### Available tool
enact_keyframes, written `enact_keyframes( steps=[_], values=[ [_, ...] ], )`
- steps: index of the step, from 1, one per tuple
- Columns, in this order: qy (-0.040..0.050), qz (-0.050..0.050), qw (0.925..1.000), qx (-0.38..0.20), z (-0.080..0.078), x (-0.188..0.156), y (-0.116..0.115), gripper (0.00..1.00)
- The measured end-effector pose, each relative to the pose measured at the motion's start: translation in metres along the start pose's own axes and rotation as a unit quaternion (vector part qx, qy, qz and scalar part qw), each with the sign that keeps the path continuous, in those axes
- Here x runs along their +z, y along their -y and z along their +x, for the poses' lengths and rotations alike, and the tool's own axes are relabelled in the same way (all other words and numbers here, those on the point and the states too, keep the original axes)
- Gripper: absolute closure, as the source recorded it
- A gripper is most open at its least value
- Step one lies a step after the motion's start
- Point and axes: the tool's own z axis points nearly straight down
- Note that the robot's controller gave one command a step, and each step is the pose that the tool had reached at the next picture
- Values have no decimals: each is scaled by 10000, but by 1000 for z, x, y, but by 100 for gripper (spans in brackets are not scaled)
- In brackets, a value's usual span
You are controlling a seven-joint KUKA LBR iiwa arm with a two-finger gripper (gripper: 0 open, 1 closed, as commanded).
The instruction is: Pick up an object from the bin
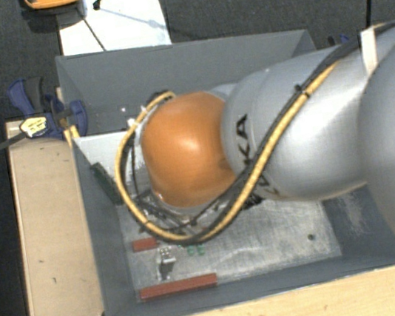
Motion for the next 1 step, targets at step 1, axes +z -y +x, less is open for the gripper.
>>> enact_keyframes(
  steps=[1],
  values=[
    [38, -10, 10000, 27, -2, -4, 1, 0]
  ],
)
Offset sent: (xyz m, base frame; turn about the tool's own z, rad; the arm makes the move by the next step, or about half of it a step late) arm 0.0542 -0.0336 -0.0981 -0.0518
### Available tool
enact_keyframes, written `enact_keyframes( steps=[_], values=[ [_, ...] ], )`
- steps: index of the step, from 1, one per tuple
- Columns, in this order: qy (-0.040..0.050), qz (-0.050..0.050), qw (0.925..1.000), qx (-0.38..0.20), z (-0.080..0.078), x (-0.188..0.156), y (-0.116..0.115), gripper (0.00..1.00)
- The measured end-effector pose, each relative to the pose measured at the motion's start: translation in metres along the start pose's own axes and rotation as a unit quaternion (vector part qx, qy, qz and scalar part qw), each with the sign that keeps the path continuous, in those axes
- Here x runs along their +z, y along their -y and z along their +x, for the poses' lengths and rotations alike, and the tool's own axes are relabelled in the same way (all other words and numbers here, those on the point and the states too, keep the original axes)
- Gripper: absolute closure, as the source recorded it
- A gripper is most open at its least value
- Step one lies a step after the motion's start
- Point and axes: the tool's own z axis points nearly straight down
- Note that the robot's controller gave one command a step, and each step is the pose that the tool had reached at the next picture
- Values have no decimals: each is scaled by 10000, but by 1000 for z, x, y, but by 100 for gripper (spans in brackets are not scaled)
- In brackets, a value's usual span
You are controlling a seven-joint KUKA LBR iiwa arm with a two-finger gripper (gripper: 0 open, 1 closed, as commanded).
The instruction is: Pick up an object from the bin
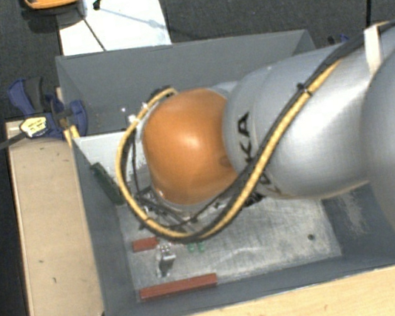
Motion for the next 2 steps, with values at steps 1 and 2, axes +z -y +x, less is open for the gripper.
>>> enact_keyframes(
  steps=[1, 2],
  values=[
    [32, -9, 9998, -208, -38, 67, 21, 0],
    [33, -5, 9998, -200, -41, 89, 28, 0]
  ],
)
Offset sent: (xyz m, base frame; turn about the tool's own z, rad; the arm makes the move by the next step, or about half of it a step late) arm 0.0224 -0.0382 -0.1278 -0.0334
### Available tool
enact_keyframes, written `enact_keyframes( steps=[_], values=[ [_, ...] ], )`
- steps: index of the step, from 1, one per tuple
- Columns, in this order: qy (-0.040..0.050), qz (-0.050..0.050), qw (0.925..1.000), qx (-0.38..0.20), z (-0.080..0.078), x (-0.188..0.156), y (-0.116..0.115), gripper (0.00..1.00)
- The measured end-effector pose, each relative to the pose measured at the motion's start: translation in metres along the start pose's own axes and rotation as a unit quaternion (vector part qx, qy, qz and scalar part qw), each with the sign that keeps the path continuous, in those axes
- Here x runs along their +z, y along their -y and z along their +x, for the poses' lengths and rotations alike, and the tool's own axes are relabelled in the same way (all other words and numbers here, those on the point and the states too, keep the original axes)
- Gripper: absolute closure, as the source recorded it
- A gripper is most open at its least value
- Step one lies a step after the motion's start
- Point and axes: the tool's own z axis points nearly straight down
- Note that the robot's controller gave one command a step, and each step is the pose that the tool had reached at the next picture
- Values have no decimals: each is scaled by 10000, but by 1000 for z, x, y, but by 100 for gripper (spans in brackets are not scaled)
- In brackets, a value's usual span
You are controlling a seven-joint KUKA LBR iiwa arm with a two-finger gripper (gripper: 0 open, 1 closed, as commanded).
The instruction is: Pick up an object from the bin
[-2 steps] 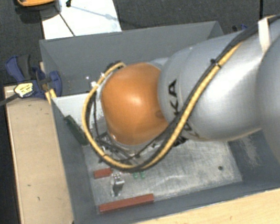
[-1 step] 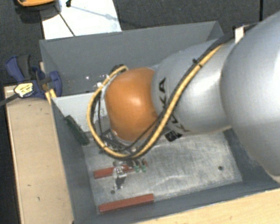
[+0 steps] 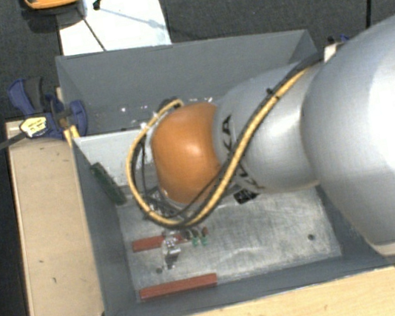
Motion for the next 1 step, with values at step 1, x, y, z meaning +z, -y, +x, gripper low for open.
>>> enact_keyframes(
  steps=[1],
  values=[
    [-41, 15, 10000, -4, 6, 10, 2, 0]
  ],
)
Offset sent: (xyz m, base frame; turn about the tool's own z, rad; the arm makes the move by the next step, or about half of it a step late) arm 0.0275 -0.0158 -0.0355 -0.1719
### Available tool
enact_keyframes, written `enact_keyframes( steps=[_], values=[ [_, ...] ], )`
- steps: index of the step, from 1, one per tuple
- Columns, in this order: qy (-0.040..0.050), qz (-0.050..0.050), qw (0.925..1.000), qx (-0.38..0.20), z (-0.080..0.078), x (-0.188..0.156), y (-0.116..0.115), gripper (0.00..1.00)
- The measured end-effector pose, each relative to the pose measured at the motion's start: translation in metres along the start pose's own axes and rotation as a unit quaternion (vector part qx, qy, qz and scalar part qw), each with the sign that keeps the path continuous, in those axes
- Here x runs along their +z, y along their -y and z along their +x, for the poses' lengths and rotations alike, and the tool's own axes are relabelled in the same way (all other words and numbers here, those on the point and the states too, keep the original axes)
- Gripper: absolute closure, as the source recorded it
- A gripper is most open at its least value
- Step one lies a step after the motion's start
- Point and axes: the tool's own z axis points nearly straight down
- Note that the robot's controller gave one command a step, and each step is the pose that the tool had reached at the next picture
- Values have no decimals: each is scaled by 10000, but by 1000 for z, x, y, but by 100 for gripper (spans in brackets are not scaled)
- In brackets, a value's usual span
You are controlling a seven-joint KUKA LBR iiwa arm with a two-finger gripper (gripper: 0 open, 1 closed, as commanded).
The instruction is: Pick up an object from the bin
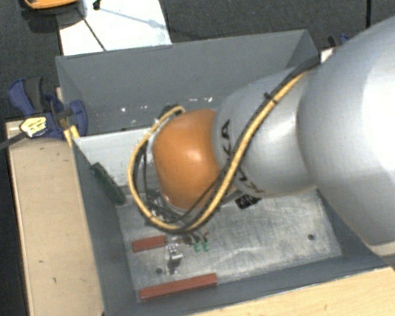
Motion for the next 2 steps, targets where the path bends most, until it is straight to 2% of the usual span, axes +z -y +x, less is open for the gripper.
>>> enact_keyframes(
  steps=[1, 2],
  values=[
    [17, -13, 9965, -837, -34, 24, 14, 100],
    [16, -13, 9966, -823, -34, 24, 14, 100]
  ],
)
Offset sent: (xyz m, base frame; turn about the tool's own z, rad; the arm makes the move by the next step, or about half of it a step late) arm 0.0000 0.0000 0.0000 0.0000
